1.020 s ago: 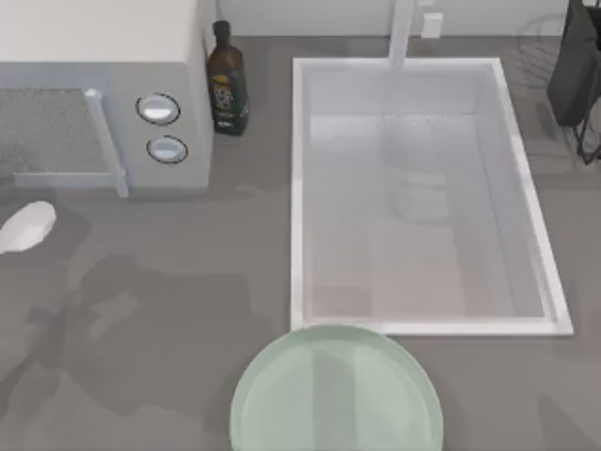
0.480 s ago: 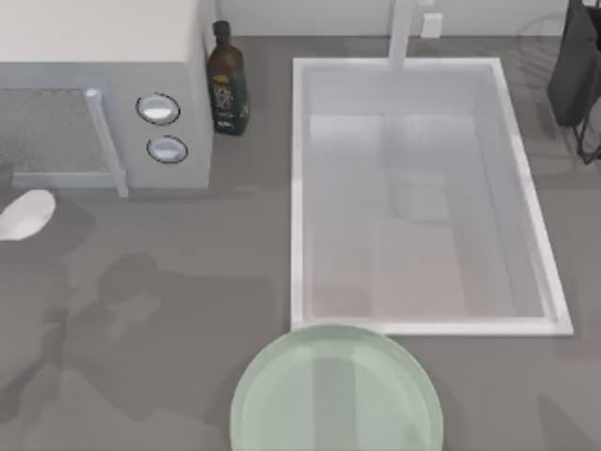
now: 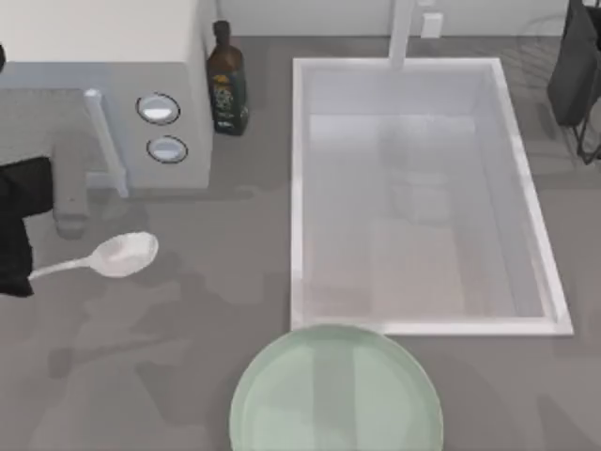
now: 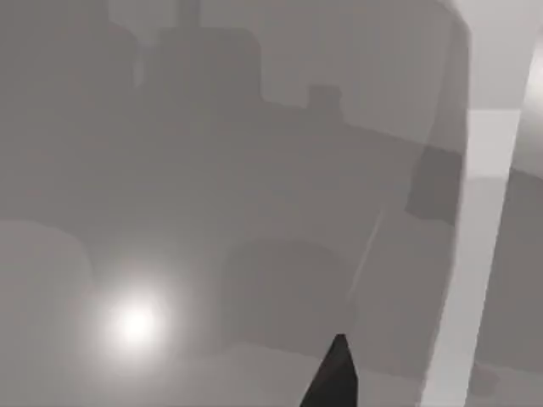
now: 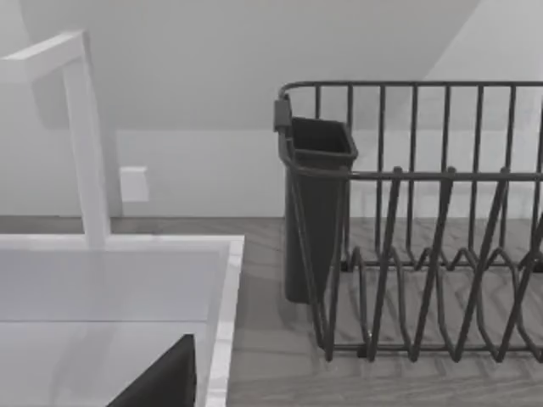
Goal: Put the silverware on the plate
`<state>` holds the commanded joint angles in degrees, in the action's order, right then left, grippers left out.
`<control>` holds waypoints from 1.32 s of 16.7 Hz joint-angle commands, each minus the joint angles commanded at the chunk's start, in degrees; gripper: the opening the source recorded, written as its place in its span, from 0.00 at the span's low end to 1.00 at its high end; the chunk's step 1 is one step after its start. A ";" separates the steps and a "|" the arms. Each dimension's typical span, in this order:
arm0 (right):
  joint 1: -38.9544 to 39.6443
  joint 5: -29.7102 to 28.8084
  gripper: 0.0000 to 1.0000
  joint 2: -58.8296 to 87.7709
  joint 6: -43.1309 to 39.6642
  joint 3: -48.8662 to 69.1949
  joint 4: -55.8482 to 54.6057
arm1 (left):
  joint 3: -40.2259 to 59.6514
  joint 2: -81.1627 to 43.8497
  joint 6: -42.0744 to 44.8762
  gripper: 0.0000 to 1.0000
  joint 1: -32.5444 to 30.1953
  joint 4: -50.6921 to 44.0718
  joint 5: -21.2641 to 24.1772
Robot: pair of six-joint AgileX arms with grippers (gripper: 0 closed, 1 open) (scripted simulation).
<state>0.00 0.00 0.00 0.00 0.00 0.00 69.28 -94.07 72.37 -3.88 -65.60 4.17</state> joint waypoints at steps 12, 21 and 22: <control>0.00 0.00 1.00 0.00 0.00 0.00 0.00 | -1.00 -11.40 77.73 0.00 -30.74 -8.67 7.34; 0.00 0.00 1.00 0.00 0.00 0.00 0.00 | 5.69 -15.23 124.40 0.00 -48.79 -2.88 1.66; 0.00 0.00 1.00 0.00 0.00 0.00 0.00 | 6.65 -15.30 128.04 0.00 -50.11 -1.67 0.41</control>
<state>0.00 0.00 0.00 0.00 0.00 0.00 75.93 -109.36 200.41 -53.99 -67.26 4.58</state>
